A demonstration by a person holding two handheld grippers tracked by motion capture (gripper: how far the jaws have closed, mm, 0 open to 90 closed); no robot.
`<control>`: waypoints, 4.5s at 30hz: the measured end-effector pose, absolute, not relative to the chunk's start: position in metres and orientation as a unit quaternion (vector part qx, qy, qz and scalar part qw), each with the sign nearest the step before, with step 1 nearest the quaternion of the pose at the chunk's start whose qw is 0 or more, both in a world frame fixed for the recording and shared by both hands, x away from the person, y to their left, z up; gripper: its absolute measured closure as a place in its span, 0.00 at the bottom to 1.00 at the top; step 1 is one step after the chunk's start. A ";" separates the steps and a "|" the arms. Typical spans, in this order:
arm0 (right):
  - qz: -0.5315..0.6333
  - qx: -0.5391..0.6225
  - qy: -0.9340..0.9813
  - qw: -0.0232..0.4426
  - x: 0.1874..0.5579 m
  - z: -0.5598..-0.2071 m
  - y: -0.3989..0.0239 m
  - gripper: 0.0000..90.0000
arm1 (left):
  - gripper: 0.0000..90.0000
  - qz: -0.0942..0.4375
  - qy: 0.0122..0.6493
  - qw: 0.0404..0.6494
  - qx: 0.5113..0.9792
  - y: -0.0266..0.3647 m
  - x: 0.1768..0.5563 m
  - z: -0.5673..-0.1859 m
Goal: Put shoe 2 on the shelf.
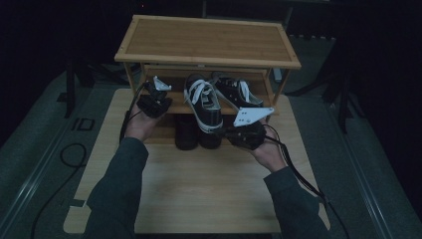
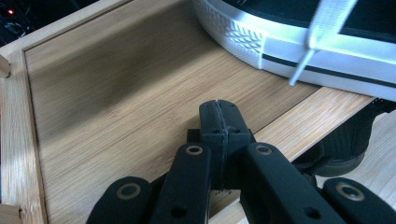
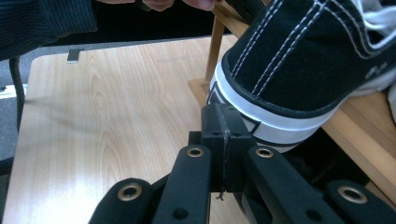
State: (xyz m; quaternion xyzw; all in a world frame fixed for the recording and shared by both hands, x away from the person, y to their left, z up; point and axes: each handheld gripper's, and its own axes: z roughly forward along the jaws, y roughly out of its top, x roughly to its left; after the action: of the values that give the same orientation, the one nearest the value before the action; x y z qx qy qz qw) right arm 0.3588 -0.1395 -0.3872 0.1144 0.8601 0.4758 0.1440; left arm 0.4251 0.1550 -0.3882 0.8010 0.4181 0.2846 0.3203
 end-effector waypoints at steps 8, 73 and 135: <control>0.489 0.104 0.857 0.122 0.366 -0.389 -0.126 1.00 | 1.00 0.283 0.422 0.325 0.798 0.155 0.425 -0.389; 0.478 0.121 0.855 0.162 0.398 -0.394 -0.074 1.00 | 1.00 0.283 0.428 0.340 0.788 0.155 0.424 -0.391; 0.434 0.142 0.870 0.187 0.381 -0.377 -0.129 1.00 | 1.00 0.274 0.423 0.349 0.790 0.160 0.425 -0.392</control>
State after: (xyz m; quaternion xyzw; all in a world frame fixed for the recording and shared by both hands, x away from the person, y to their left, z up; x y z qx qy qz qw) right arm 0.3810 -0.1291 -0.3773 0.1423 0.8700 0.4335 0.1871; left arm 0.4250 0.1600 -0.3917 0.7897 0.4235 0.2744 0.3488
